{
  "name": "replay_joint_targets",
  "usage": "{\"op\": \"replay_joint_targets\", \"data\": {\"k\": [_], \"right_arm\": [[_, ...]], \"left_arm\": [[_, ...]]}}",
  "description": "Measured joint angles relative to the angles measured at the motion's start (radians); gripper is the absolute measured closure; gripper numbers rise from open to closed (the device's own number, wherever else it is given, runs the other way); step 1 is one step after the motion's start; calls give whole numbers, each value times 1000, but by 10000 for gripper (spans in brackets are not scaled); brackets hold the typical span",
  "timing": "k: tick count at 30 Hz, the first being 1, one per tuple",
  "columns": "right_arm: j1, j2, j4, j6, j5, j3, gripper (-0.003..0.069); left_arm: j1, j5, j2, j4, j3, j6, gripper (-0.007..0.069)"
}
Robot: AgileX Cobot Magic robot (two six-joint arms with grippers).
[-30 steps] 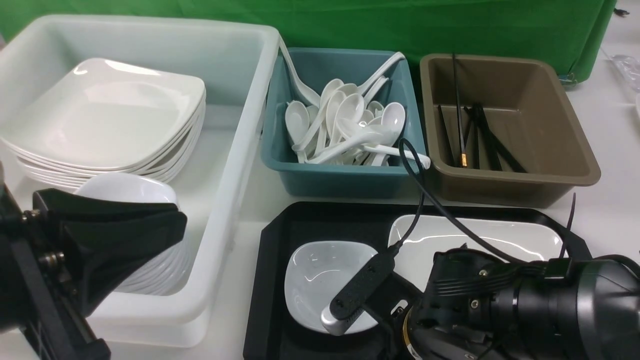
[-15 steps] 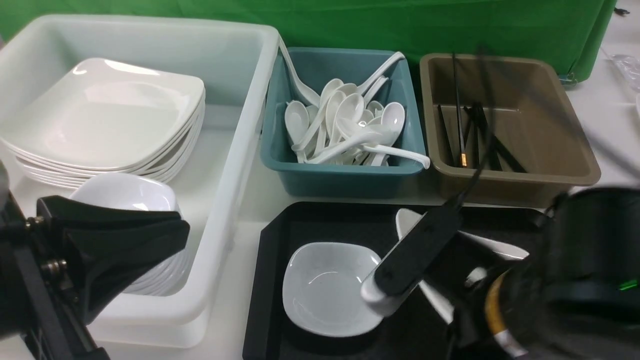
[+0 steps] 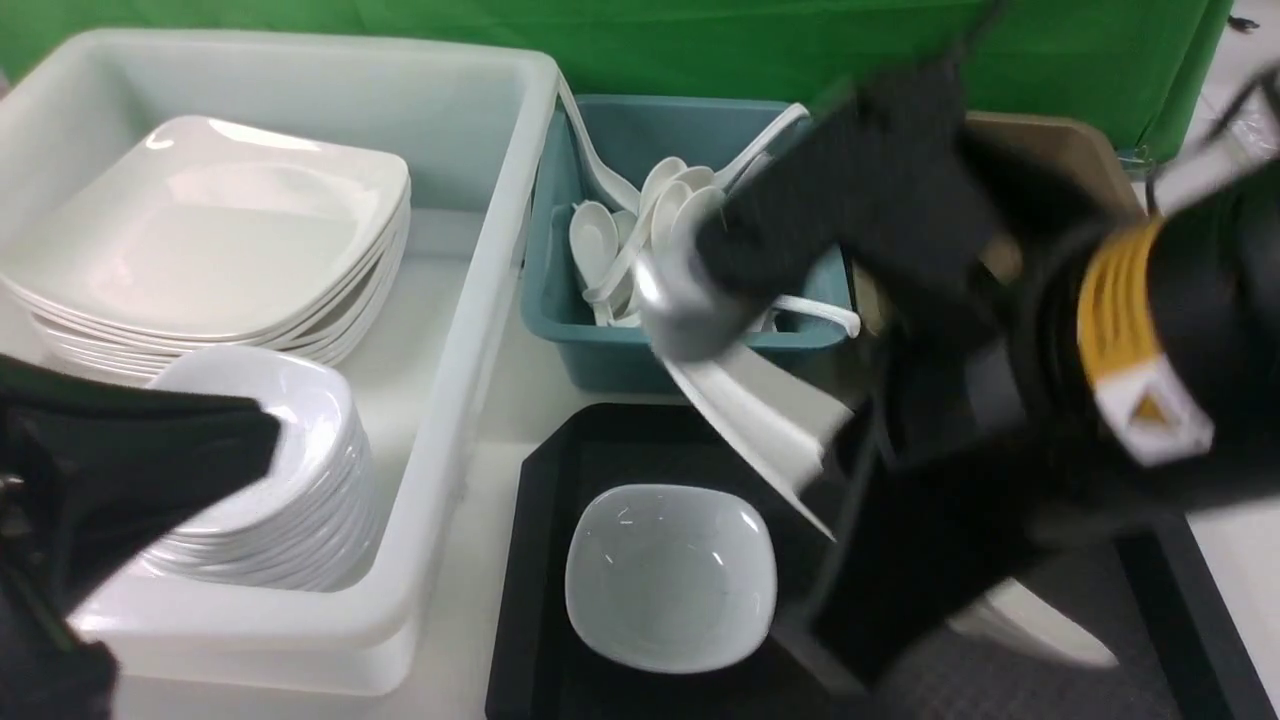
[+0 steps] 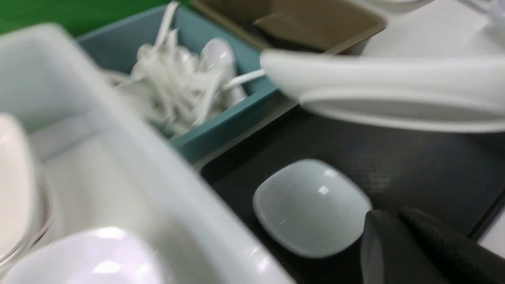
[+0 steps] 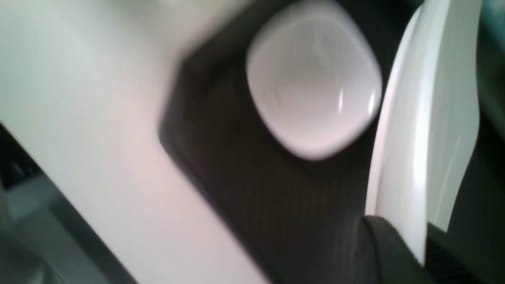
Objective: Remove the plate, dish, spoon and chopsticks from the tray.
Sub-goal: Use the right arm to put the plate into the large storage box on the left
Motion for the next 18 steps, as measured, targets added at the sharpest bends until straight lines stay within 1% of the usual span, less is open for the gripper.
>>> {"op": "replay_joint_targets", "data": {"k": [1,3,4,5,6,8,10,12,14,16,18], "right_arm": [[0,29,1,-61,0,-69,599],[0,69,-5,-157,-2,-174,599],[0,100,-9,-228,-3,-219,599],[0,154,-17,-335,-8,-306,599],[0,161,-17,-367,-13,-327,599],[0,230,-18,-510,-46,-414,599],[0,329,-16,-708,-115,-506,599],[-6,423,-10,-867,-226,-578,599],[-27,521,23,-1003,-336,-620,599],[-67,606,112,-1161,-444,-642,599],[-100,673,192,-1292,-511,-650,599]], "left_arm": [[0,27,-20,67,-21,-74,608],[0,57,-50,158,-36,-158,608],[0,68,-69,204,-42,-190,608],[0,106,-115,309,-48,-286,608],[0,111,-124,321,-49,-307,608],[0,169,-165,428,-51,-393,608],[0,249,-207,513,-51,-472,608],[0,322,-257,555,-51,-497,608],[0,371,-297,563,-51,-507,608],[0,407,-344,564,-52,-521,608],[0,421,-374,563,-52,-530,608]]}}
